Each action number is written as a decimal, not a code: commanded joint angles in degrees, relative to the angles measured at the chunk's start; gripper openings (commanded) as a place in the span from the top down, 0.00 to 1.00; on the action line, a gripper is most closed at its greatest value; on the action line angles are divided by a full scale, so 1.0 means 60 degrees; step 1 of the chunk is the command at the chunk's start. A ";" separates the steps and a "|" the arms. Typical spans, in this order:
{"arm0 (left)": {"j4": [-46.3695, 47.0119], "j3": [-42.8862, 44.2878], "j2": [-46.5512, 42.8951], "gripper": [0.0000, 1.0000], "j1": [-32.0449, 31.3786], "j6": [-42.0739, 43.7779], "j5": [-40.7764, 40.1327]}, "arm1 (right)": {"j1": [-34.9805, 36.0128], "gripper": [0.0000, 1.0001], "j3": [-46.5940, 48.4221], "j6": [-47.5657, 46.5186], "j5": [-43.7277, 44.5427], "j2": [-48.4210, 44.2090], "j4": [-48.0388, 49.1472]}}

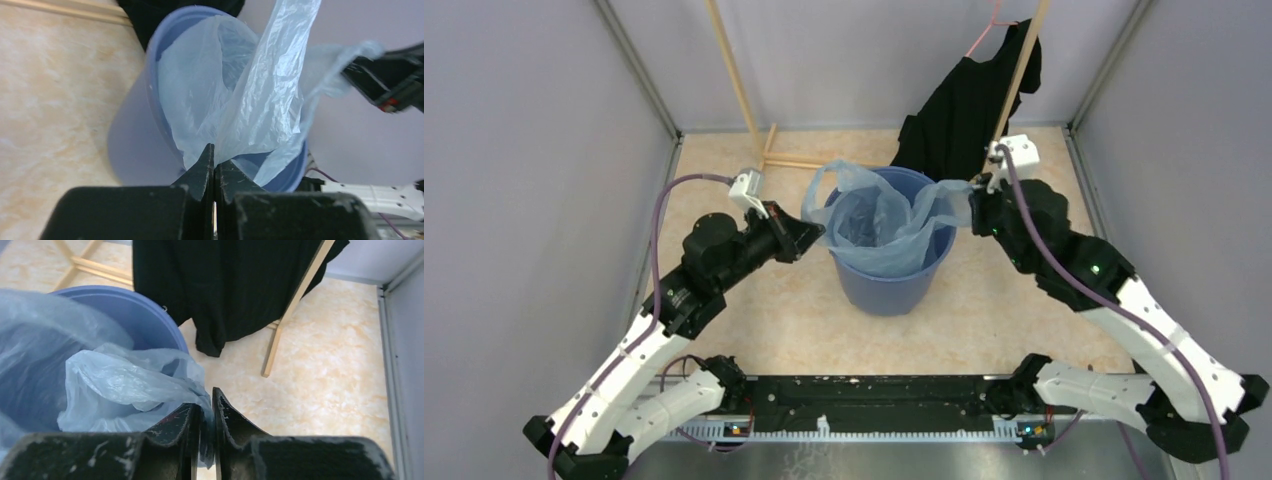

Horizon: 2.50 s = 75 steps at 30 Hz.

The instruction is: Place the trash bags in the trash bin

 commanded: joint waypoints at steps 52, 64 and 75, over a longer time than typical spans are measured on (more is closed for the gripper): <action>0.1019 -0.0705 -0.0579 1.00 -0.0016 -0.1813 0.0829 | -0.0123 1.00 -0.1076 0.7323 0.0223 -0.1108 -0.0855; 0.0042 -0.1164 -0.1435 1.00 -0.0023 -0.2170 0.0685 | -0.0133 0.93 -0.1550 0.4800 -0.3064 -0.2644 -0.0395; -0.0021 -0.2118 -0.1967 1.00 -0.0016 -0.2685 0.0832 | -0.0132 0.94 -0.2169 0.4874 -0.3525 -0.3005 -0.1340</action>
